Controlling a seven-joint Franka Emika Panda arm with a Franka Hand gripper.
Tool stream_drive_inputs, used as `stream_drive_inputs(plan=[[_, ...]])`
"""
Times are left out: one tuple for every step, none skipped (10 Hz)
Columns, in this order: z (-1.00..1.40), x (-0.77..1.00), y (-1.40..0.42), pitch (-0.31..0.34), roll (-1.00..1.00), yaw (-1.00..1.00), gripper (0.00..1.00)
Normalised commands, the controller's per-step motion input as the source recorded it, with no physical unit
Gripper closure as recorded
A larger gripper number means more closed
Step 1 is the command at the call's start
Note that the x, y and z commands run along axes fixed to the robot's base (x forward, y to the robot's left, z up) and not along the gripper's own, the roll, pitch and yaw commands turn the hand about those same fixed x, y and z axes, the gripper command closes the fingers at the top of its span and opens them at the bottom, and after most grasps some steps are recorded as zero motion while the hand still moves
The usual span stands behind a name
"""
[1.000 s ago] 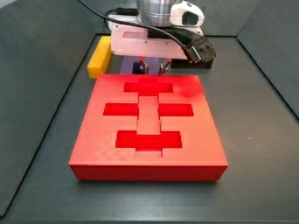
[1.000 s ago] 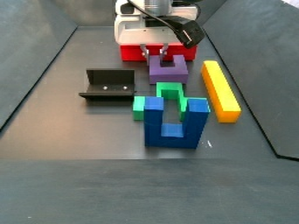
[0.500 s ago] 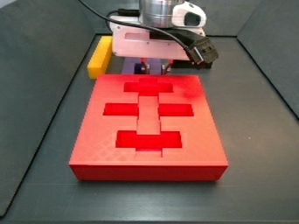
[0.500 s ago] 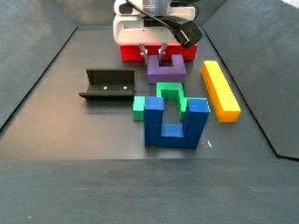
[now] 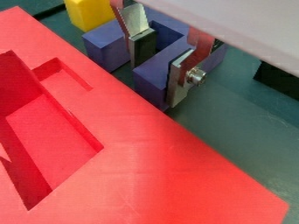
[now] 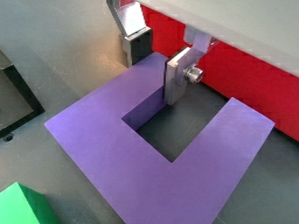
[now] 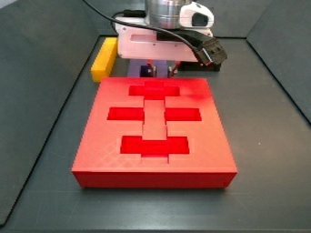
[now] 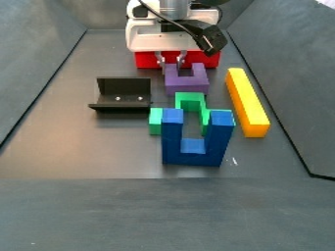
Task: Pick up the purple object. Move up. Place the purple object on the fixture. Regrasp the purple object. Move to above the board. Insert the purple object.
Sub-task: Pick up the purple object, then move up, then place the purple object on the fixture.
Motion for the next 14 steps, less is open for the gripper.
stream_drive_inputs(plan=[[0.00, 0.00, 0.00, 0.000, 0.00, 0.00, 1.00], [0.83, 0.00, 0.00, 0.000, 0.00, 0.00, 1.00], [0.85, 0.04, -0.01, -0.018, 0.00, 0.04, 1.00], [0.62, -0.01, -0.02, 0.011, -0.03, 0.05, 1.00], [0.32, 0.00, 0.01, -0.001, -0.06, 0.03, 1.00], [0.00, 0.06, -0.01, 0.000, 0.00, 0.00, 1.00], [0.14, 0.26, 0.00, 0.023, -0.24, 0.00, 1.00], [0.46, 0.37, 0.10, 0.000, -0.67, -0.02, 1.00], [0.56, 0.35, 0.11, 0.000, -0.80, -0.06, 1.00], [0.58, 0.35, 0.15, 0.000, -0.84, -0.13, 1.00], [0.56, 0.38, 0.19, -0.006, -0.90, -0.15, 1.00], [0.54, 0.37, 0.17, -0.026, -0.89, -0.16, 1.00], [0.56, 0.40, 0.15, -0.023, -0.88, -0.16, 1.00], [0.56, 0.41, 0.13, -0.017, -0.87, -0.17, 1.00]])
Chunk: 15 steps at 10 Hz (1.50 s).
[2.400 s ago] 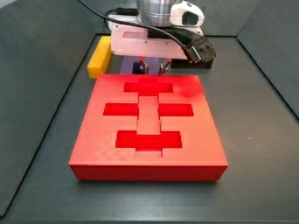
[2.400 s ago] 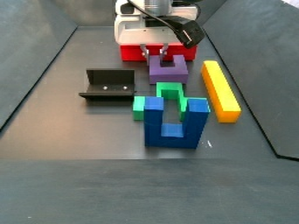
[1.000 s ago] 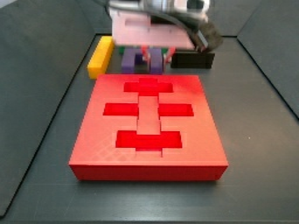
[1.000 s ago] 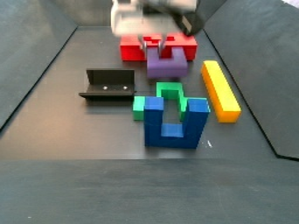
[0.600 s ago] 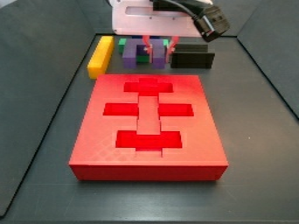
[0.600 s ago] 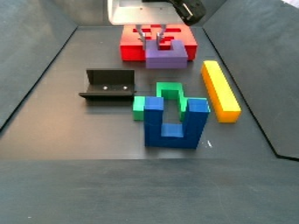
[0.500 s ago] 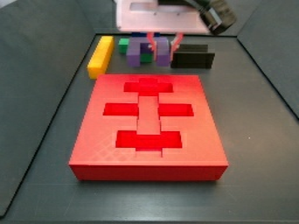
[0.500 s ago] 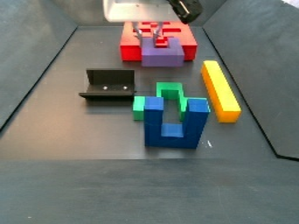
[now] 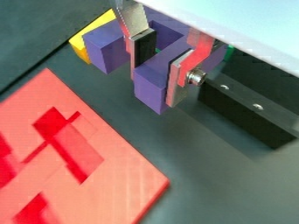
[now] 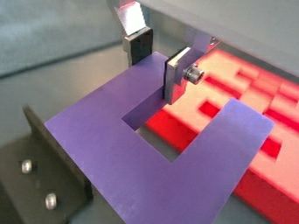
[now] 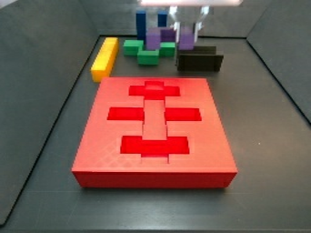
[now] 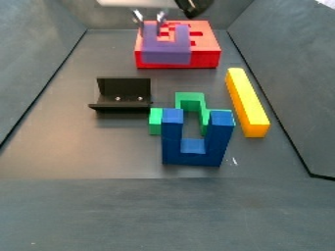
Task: Pick up the purple object. Move up. Place the purple object on the fixture. Regrasp the purple object. Move to above the board. Insert the purple object.
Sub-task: Place the purple object on the fixture.
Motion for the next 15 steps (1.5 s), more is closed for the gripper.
stream_drive_inputs(plan=[[0.53, 0.43, 0.12, -0.009, -0.84, -0.19, 1.00], [0.46, 0.41, 0.10, -0.026, -0.79, -0.21, 1.00], [0.41, 0.36, 0.10, -0.031, -0.73, -0.19, 1.00], [0.47, 0.44, 0.12, -0.011, -0.80, -0.18, 1.00], [0.47, 0.48, 0.15, -0.006, -0.83, -0.19, 1.00], [0.43, 0.50, 0.18, 0.000, -0.85, -0.18, 1.00], [0.35, 0.51, 0.19, 0.000, -0.81, -0.16, 1.00], [0.10, 0.59, 0.25, 0.100, -0.60, 0.00, 1.00], [0.00, 0.67, 0.29, 0.229, -0.58, 0.00, 1.00], [-0.02, 0.58, 0.31, 0.174, -0.68, 0.06, 1.00], [-0.03, 0.52, 0.27, 0.137, -0.70, 0.07, 1.00], [-0.09, 0.47, 0.27, 0.100, -0.76, 0.07, 1.00], [-0.01, 0.55, 0.26, 0.143, -0.73, 0.06, 1.00], [0.00, 0.63, 0.24, 0.243, -0.45, 0.00, 1.00], [-0.19, 0.46, 0.28, 0.249, -0.09, 0.00, 1.00]])
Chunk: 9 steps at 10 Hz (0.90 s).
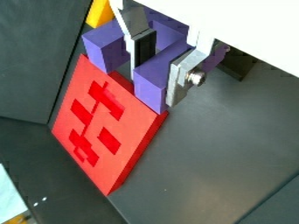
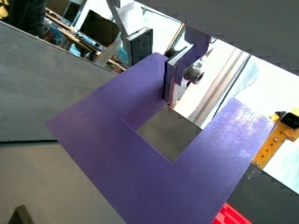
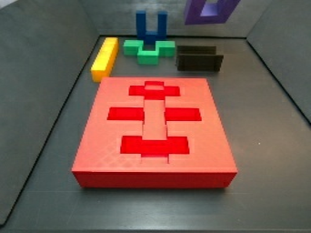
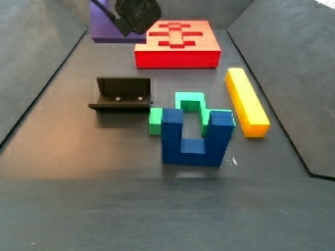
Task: Pick up the purple object. Move up. Place the purple object on the fixture. Regrasp the purple object. Move to above the board. Insert the purple object.
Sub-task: Place the purple object on the fixture.
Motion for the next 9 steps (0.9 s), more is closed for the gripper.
stream_drive_inputs(plan=[[-0.52, 0.02, 0.02, 0.089, 0.42, -0.03, 1.00], [-0.58, 0.10, 0.09, 0.131, 0.42, -0.03, 1.00], [-0.45, 0.16, 0.15, 0.131, 0.23, -0.05, 1.00], [-0.39, 0.16, 0.15, 0.131, 0.18, -0.04, 1.00], [-0.29, 0.23, 0.21, 0.171, 0.13, -0.05, 1.00], [-0.34, 0.24, 0.21, 0.154, 0.09, -0.03, 1.00], [-0.31, 0.31, 0.19, 0.169, 0.06, -0.03, 1.00], [-0.31, 0.33, 0.17, 0.166, 0.07, -0.06, 1.00], [-0.37, 0.27, 0.17, 0.134, 0.04, -0.07, 1.00]])
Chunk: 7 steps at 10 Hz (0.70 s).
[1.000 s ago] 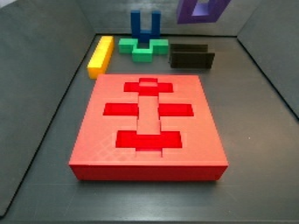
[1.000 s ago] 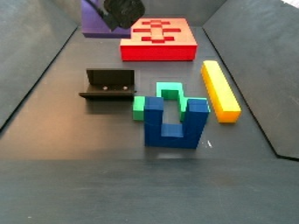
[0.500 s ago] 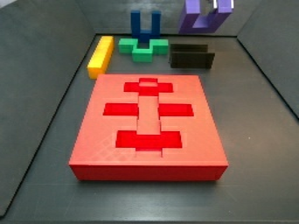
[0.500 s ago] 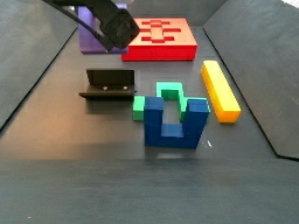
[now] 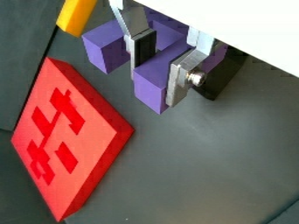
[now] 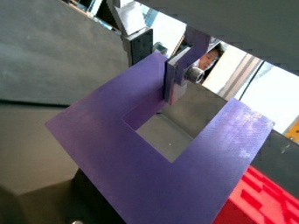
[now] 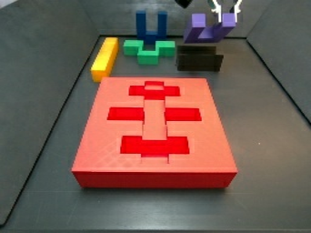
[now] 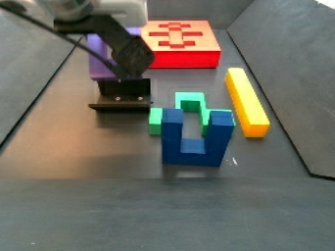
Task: Pick up the purple object. Move up. Place the purple object on the fixture. Regrasp the purple object. Move to above the board. Insert the purple object.
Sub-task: Place the purple object on the fixture.
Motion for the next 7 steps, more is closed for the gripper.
stream_drive_inputs(plan=[[-0.38, 0.24, 0.13, 0.106, 0.01, -0.06, 1.00], [-0.40, 0.22, 0.08, 0.060, 0.01, -0.07, 1.00], [-0.36, 0.18, 0.08, 0.071, 0.07, -0.07, 1.00], [-0.20, 0.08, 0.03, 0.106, 0.27, -0.05, 1.00], [-0.12, 0.00, 0.00, 0.100, 0.50, -0.03, 1.00], [-0.10, -0.04, 0.00, 0.051, 0.66, -0.06, 1.00], [-0.08, -0.04, 0.00, 0.069, 0.65, -0.07, 1.00]])
